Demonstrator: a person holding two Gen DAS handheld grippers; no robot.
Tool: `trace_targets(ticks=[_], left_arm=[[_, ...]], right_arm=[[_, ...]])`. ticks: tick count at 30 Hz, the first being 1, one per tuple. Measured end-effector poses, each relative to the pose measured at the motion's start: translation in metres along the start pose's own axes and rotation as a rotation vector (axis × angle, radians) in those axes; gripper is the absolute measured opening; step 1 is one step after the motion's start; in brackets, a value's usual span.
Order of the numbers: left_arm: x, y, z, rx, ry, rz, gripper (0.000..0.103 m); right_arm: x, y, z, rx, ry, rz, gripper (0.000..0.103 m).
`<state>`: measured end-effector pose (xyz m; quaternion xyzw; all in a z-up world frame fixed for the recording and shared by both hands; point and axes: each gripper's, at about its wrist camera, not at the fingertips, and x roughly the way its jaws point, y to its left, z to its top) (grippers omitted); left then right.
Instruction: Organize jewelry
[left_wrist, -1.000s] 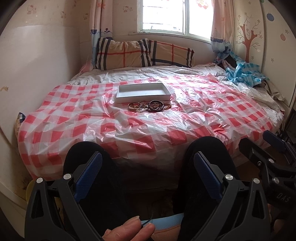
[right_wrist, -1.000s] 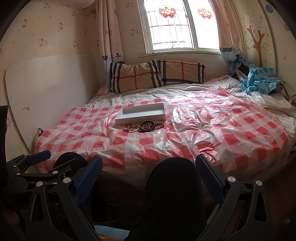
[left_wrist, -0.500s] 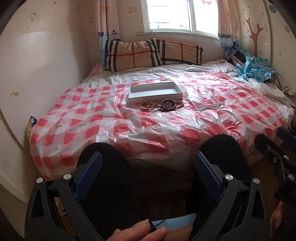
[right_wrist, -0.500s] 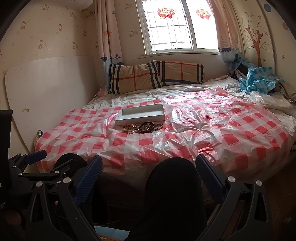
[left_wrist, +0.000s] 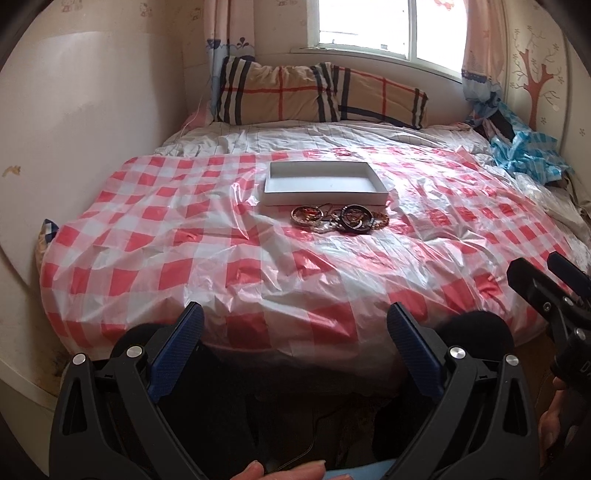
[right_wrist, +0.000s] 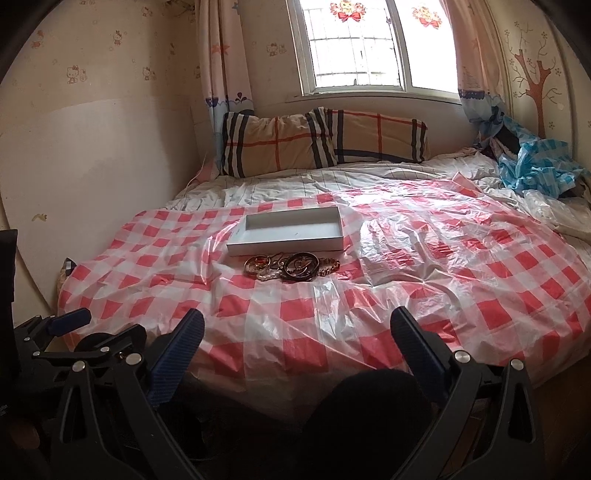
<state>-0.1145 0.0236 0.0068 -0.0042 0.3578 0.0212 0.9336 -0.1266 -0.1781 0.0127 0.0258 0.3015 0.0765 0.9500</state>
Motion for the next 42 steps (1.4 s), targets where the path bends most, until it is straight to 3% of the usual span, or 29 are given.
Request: trace_targets(ticks=[10, 17, 26, 37, 39, 40, 42], left_arm=[[0.115, 0.020, 0.055, -0.077, 0.081, -0.009, 0.095], [0.186, 0.010, 0.090, 0.014, 0.125, 0.023, 0.095], [0.244, 0.012, 0.113, 0.019, 0.170, 0.008, 0.095], [0.302, -0.002, 0.119, 0.051, 0.234, -0.046, 0.095], [0.315, -0.004, 0.120, 0.058, 0.256, -0.052, 0.095], [0.320, -0.004, 0.120, 0.058, 0.263, -0.051, 0.095], [0.329, -0.005, 0.121, 0.058, 0.273, -0.052, 0.095]], right_arm=[[0.112, -0.011, 0.047, -0.002, 0.070, 0.043, 0.097], [0.196, -0.014, 0.070, -0.033, 0.147, 0.087, 0.097], [0.292, -0.003, 0.085, -0.130, 0.243, 0.099, 0.097], [0.363, 0.005, 0.083, -0.210, 0.341, 0.156, 0.097], [0.369, 0.003, 0.081, -0.212, 0.351, 0.193, 0.090], [0.369, 0.002, 0.081, -0.214, 0.353, 0.193, 0.078], [0.367, -0.003, 0.081, -0.209, 0.351, 0.196, 0.076]])
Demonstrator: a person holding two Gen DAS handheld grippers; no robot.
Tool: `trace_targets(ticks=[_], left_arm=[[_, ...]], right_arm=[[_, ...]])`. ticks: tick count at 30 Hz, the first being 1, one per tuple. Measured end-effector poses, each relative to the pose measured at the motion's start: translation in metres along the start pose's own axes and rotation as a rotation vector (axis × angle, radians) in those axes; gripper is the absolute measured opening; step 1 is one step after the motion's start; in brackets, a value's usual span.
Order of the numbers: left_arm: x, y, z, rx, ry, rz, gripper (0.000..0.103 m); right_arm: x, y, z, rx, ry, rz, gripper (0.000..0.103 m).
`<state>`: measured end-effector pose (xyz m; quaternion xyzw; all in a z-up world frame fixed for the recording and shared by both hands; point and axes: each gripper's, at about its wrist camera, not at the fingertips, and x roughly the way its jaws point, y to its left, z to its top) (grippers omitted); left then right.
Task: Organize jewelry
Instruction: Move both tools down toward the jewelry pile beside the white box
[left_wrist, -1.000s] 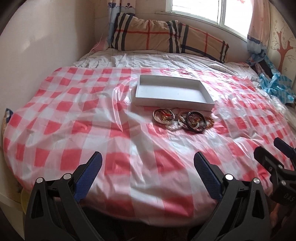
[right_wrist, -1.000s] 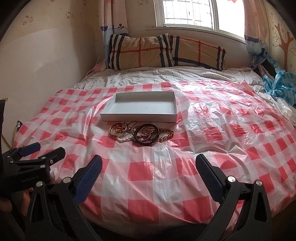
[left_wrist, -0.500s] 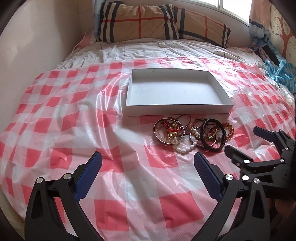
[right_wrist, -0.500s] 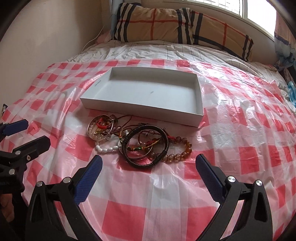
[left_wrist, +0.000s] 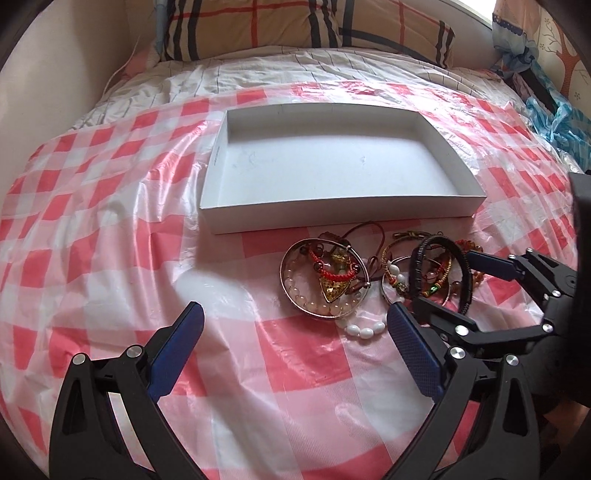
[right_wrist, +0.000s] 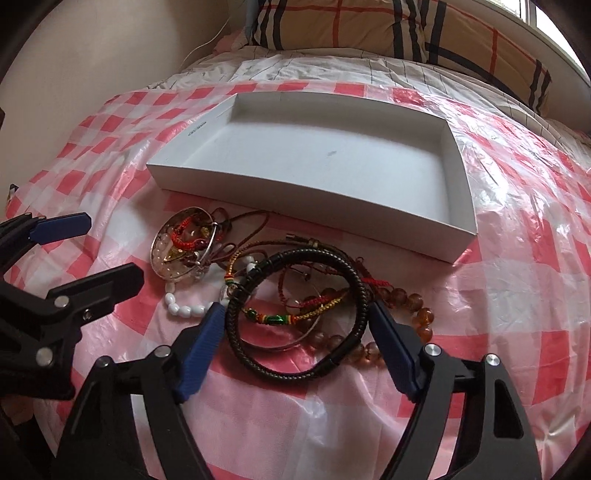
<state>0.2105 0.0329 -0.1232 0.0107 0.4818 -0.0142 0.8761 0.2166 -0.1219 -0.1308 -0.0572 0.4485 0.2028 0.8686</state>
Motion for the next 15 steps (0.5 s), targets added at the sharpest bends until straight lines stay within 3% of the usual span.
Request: trace_targets(ticks=[9, 15], left_arm=[[0.026, -0.014, 0.011, 0.041, 0.023, 0.021, 0.095], [0.044, -0.019, 0.011, 0.058, 0.058, 0.044, 0.095]], right_arm=[[-0.025, -0.026, -0.007, 0.077, -0.054, -0.068, 0.075], [-0.027, -0.036, -0.007, 0.111, -0.062, -0.060, 0.075]])
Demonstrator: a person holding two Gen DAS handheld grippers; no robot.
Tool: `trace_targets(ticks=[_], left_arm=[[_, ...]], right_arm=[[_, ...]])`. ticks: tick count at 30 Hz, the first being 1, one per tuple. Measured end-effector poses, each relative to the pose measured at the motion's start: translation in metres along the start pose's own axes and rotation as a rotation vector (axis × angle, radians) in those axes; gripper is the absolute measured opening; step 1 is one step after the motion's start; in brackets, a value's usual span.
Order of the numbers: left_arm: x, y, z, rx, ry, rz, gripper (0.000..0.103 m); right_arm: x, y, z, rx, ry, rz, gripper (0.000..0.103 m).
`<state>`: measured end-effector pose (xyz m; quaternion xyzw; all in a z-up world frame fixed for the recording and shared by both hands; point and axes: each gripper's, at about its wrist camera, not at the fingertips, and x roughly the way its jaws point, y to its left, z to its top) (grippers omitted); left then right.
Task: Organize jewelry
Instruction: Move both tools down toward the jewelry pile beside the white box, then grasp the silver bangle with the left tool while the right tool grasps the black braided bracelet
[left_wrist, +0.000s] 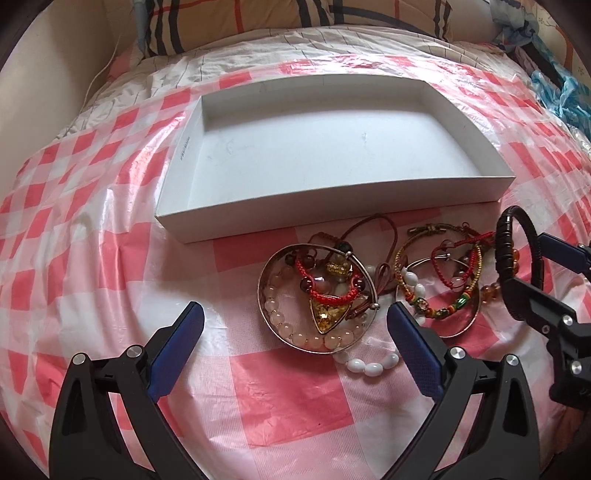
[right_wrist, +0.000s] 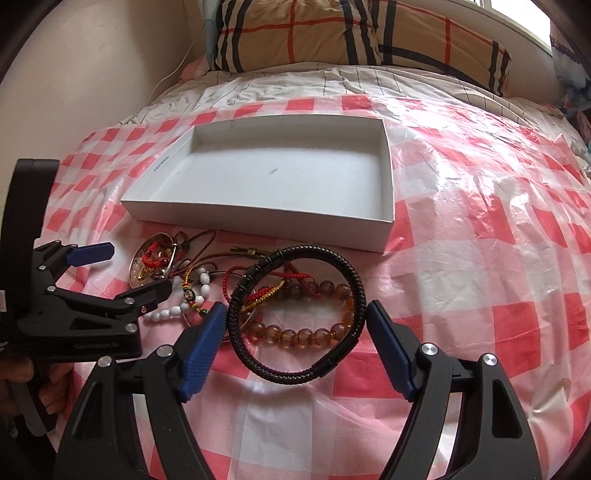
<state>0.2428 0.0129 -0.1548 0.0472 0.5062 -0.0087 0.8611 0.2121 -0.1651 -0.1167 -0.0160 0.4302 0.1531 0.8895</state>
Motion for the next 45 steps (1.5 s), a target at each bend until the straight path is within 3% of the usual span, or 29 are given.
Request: trace_targets(ticks=[4, 6, 20, 33, 45], left_arm=[[0.001, 0.007, 0.000, -0.030, 0.014, -0.064, 0.067], [0.000, 0.010, -0.001, -0.047, 0.016, -0.095, 0.062], [-0.029, 0.038, -0.008, -0.134, -0.025, -0.208, 0.061], [-0.060, 0.025, -0.005, -0.058, -0.149, -0.207, 0.060], [-0.074, 0.026, 0.000, -0.057, -0.209, -0.230, 0.060]], right_arm=[[0.002, 0.002, 0.000, -0.008, 0.002, 0.007, 0.075], [0.001, 0.002, 0.000, -0.007, 0.001, 0.011, 0.075], [-0.006, 0.000, 0.001, 0.001, -0.025, 0.020, 0.075], [-0.024, 0.001, 0.006, 0.005, -0.115, 0.032, 0.075], [-0.042, 0.003, 0.011, 0.011, -0.209, 0.033, 0.075]])
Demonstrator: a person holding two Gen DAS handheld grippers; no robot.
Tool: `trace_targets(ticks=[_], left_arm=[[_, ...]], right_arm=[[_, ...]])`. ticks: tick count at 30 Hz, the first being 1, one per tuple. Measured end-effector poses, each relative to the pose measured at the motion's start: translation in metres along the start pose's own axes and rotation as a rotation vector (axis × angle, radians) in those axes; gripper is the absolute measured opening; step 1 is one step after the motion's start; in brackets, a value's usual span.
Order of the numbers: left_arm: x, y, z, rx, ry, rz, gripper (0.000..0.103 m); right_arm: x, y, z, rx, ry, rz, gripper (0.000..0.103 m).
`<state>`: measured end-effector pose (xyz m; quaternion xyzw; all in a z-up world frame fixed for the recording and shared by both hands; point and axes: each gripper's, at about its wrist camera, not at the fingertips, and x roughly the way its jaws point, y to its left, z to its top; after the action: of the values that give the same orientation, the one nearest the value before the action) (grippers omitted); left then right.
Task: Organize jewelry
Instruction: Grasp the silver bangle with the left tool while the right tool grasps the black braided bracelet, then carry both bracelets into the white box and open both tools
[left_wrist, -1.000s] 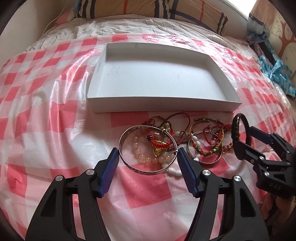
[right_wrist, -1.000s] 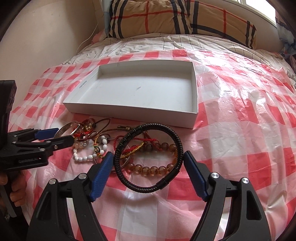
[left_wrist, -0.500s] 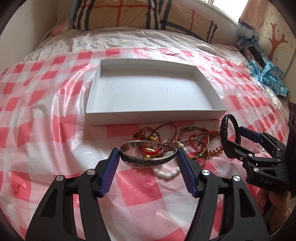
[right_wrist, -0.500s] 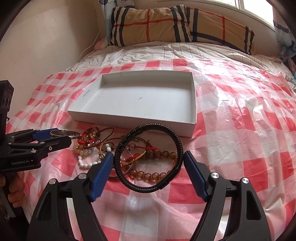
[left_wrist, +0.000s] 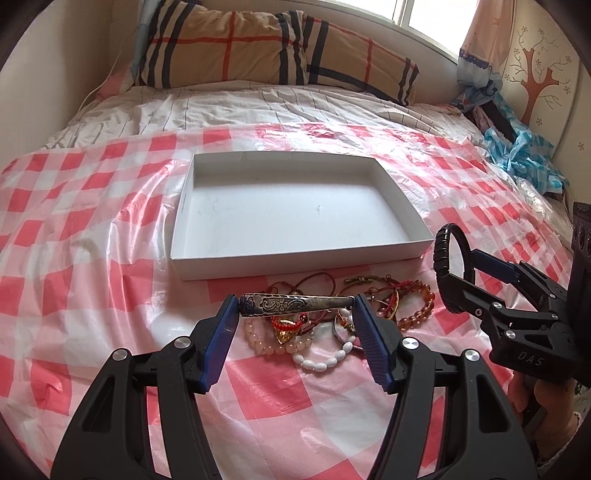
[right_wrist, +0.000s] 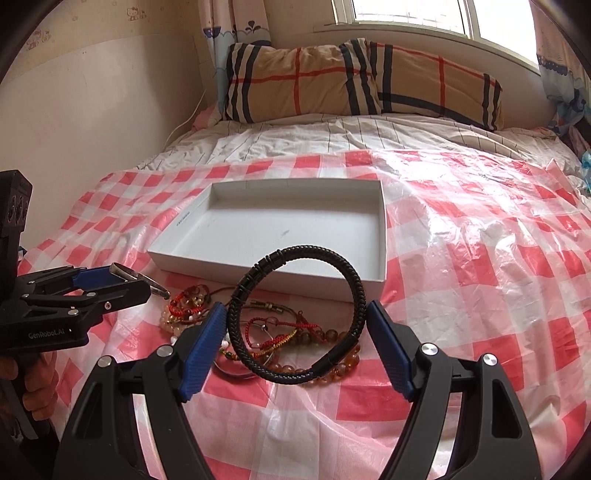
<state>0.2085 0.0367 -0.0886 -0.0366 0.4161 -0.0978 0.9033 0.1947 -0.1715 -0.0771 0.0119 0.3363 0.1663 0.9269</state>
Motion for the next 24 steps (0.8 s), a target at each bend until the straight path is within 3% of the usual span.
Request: trace_targets(ticks=[11, 21, 23, 24], left_arm=[[-0.009, -0.001, 0.040, 0.000, -0.077, 0.016, 0.060], [0.021, 0.009, 0.079, -0.027, -0.120, 0.037, 0.060], [0.033, 0.010, 0.084, -0.036, -0.116, 0.057, 0.060], [0.039, 0.011, 0.085, -0.042, -0.109, 0.073, 0.061]], right_arm=[[0.013, 0.017, 0.030, -0.052, -0.038, 0.015, 0.075], [0.058, 0.028, 0.069, -0.090, -0.081, 0.018, 0.075], [0.072, 0.027, 0.075, -0.090, -0.084, -0.011, 0.088], [0.077, 0.025, 0.077, -0.087, -0.086, -0.030, 0.089]])
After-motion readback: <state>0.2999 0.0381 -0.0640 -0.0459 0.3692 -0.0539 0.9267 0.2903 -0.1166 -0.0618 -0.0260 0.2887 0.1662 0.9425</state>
